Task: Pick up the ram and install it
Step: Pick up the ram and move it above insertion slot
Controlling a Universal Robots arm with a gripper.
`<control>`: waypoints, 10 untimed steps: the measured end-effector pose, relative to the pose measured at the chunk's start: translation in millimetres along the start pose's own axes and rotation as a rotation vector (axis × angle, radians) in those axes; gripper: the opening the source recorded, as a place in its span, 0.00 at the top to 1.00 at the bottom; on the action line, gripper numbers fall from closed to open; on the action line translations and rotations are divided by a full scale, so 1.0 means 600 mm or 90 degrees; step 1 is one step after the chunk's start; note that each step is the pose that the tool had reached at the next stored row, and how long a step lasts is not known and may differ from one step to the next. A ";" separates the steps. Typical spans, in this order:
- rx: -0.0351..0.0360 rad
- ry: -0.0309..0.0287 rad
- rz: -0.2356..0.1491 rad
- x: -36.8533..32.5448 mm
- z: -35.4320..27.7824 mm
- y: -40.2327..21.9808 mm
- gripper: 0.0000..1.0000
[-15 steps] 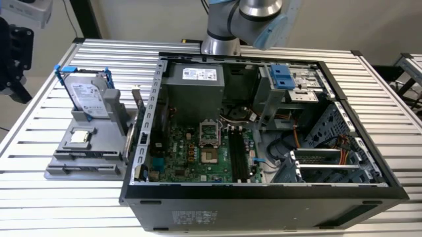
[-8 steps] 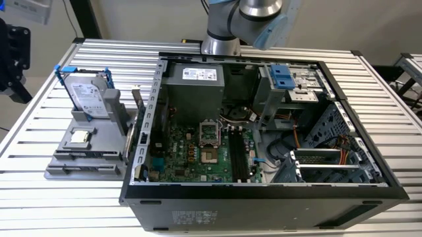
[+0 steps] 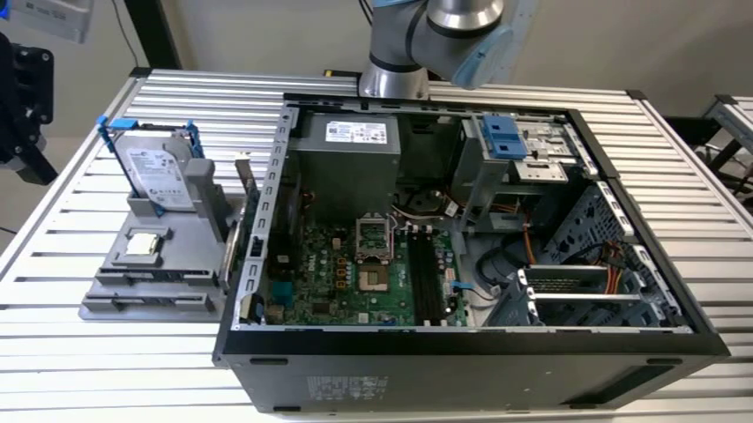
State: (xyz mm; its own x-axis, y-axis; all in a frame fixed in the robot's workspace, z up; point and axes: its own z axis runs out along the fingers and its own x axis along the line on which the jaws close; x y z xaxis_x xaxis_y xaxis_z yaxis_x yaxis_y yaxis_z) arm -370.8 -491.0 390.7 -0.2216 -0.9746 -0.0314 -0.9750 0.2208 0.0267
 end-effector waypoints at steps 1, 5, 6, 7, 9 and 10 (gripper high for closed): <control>0.0000 0.0000 0.000 0.000 0.000 0.000 1.00; 0.0004 -0.0002 -0.004 0.000 0.000 0.000 1.00; 0.0002 0.0000 -0.011 0.000 0.000 0.000 1.00; -0.0001 0.0003 -0.022 0.000 0.001 0.000 1.00; -0.0009 0.0009 -0.046 0.000 0.002 0.000 1.00; -0.0012 0.0012 -0.057 0.000 0.002 0.000 1.00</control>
State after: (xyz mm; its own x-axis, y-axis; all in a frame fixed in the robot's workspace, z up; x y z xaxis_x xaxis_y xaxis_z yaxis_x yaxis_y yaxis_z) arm -370.9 -490.9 389.3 -0.1334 -0.9906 -0.0317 -0.9908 0.1326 0.0257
